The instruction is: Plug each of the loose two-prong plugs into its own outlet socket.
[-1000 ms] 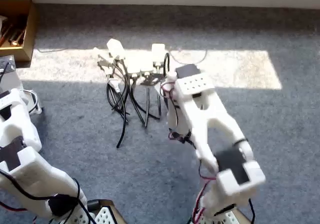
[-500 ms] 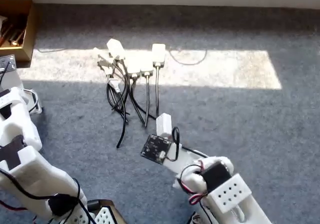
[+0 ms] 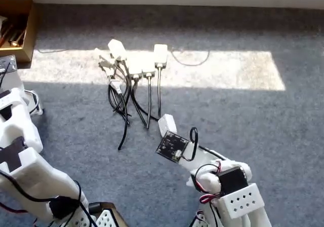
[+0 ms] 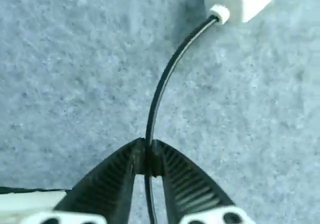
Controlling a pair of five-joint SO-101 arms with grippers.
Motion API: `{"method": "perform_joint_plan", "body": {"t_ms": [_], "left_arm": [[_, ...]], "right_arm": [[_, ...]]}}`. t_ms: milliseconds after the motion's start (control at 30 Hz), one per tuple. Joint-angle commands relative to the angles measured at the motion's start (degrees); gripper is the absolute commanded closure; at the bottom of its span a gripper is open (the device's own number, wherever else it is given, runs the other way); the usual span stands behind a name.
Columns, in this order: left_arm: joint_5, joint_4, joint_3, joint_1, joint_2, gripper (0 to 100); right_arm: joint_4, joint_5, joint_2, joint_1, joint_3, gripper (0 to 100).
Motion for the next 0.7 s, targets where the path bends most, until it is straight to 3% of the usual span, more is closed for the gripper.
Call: {"method": "perform_joint_plan", "body": {"t_ms": [0, 167, 300, 467, 567, 667], "left_arm": [[-0.26, 1.49, -0.66, 1.89, -0.48, 82], [-0.44, 4.40, -1.19, 2.95, -0.66, 81], [-0.53, 5.10, -1.27, 2.95, -0.75, 81], [-4.04, 4.92, -1.27, 0.75, -0.75, 81], [-5.54, 4.84, -1.27, -0.57, -0.75, 81], [-5.80, 4.84, -1.27, -0.57, -0.75, 81]], "right_arm": [[-1.54, -3.78, 8.57, -2.07, -7.16, 99.1], [-1.54, -9.14, 24.66, -3.21, -20.62, 99.1], [-3.82, -18.46, 32.22, -3.30, -30.90, 99.1], [-12.09, -25.76, 36.88, -3.74, -26.86, 99.2], [-15.96, -24.97, 40.75, -9.10, -20.79, 99.2], [-18.59, -19.96, 44.88, -21.49, -15.69, 99.2]]}}
